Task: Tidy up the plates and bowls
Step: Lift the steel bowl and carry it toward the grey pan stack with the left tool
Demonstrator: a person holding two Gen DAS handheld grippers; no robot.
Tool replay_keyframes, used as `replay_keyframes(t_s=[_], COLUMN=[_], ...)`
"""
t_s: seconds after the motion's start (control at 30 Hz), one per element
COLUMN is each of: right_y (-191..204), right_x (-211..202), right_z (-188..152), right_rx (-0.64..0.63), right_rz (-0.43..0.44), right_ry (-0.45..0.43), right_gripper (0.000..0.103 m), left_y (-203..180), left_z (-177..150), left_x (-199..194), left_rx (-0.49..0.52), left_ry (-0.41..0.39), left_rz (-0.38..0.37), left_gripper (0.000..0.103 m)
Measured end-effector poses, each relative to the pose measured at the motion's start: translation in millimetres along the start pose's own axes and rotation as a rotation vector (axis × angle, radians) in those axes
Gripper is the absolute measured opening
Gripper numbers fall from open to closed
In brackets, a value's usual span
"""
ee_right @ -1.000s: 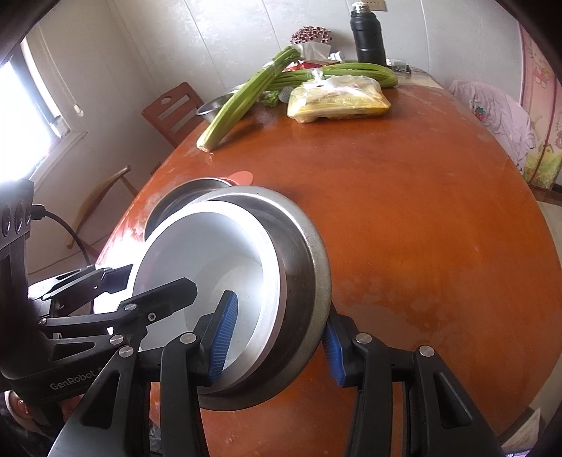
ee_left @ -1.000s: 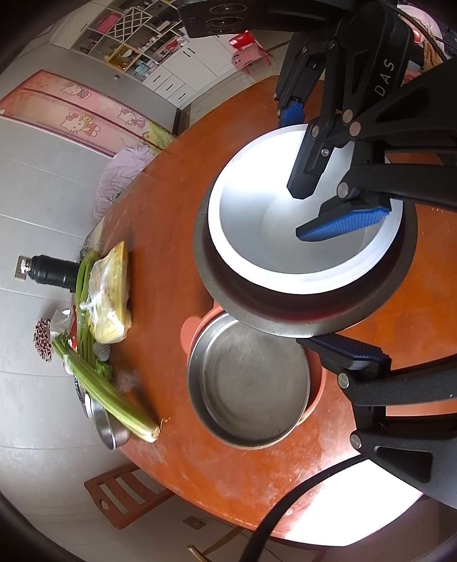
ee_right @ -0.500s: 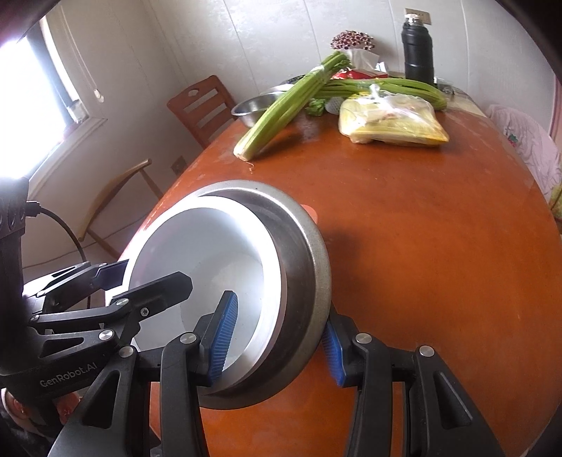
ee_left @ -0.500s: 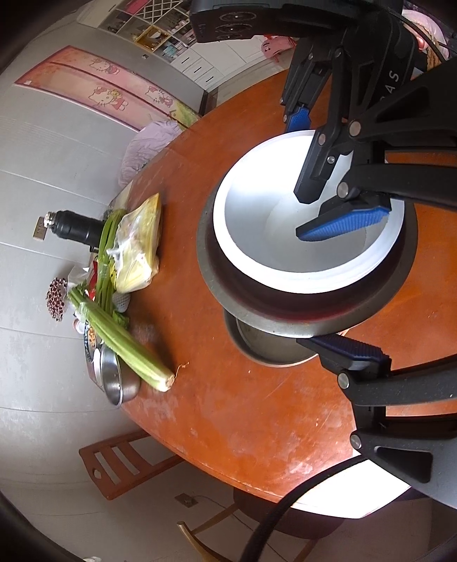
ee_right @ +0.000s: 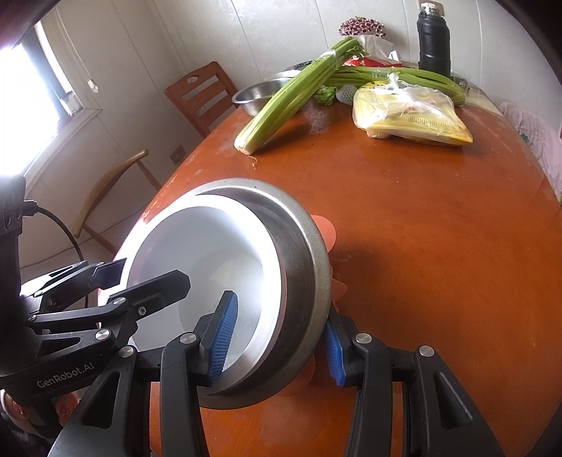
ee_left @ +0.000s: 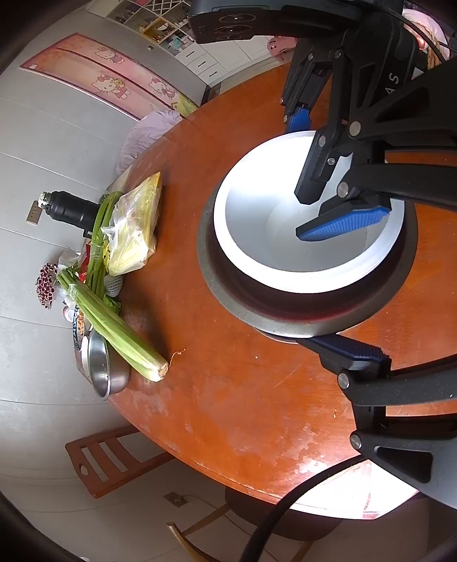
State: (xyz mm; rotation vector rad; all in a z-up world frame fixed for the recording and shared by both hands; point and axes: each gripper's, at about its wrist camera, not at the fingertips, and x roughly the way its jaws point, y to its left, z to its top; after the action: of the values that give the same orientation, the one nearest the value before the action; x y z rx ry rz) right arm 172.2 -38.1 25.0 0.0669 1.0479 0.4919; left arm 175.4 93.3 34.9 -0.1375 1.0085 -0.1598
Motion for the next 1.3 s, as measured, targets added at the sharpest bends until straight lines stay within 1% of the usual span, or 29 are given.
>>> replay_keyframes(t_s=[0.27, 0.57, 0.97, 1.3], right_y=[-3.9, -5.3, -7.8, -7.0], right_x=[13.4, 22.6, 27.7, 30.4], right_z=[1.2, 3.0, 4.2, 5.1], right_rx=[0.014, 0.020, 0.026, 0.020], right_rz=[-0.007, -0.009, -0.011, -0.034], right_ry=[0.028, 0.045, 0.050, 0.050], right_gripper=[0.048, 0.048, 0.048, 0.048], left_y=[3.6, 7.6, 7.4, 7.3], left_z=[-1.7, -2.1, -3.3, -3.5], left_x=[13.0, 21.8, 24.6, 24.4], left_rx=[-0.009, -0.016, -0.011, 0.007], left_ry=[0.029, 0.044, 0.038, 0.028], left_rz=[-0.005, -0.008, -0.003, 0.015], left_gripper=[0.052, 0.051, 0.051, 0.052])
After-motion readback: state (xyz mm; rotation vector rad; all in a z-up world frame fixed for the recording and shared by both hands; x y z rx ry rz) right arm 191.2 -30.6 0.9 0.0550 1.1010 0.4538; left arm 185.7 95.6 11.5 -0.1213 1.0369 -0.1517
